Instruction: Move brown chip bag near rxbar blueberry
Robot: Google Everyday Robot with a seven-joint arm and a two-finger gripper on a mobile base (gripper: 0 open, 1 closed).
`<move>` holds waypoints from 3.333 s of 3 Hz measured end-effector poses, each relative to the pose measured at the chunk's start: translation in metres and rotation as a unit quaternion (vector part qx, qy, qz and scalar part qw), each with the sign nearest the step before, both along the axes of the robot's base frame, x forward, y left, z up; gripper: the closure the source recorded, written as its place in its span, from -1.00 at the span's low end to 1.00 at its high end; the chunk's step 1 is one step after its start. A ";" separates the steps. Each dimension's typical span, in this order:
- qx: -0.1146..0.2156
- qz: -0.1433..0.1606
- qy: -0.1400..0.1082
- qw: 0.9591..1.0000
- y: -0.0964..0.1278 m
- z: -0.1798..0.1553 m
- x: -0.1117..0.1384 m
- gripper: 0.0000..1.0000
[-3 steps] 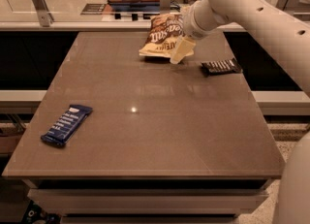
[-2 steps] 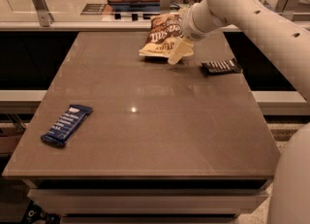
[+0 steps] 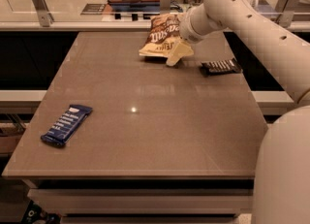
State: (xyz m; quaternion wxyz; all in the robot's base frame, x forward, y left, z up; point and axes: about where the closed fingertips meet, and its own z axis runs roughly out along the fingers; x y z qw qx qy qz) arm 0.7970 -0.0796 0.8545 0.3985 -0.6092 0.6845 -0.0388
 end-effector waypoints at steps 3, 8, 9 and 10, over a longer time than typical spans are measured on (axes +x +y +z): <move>0.000 0.003 0.003 1.000 0.004 -0.003 0.000 0.28; 0.011 0.049 0.018 0.999 0.026 0.019 -0.017 1.00; 0.015 0.059 0.013 0.998 0.027 0.042 -0.037 1.00; 0.015 0.045 -0.003 0.999 0.021 0.067 -0.070 1.00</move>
Offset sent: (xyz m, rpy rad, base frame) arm 0.0001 0.0016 -0.0019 -0.0001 0.0024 0.0024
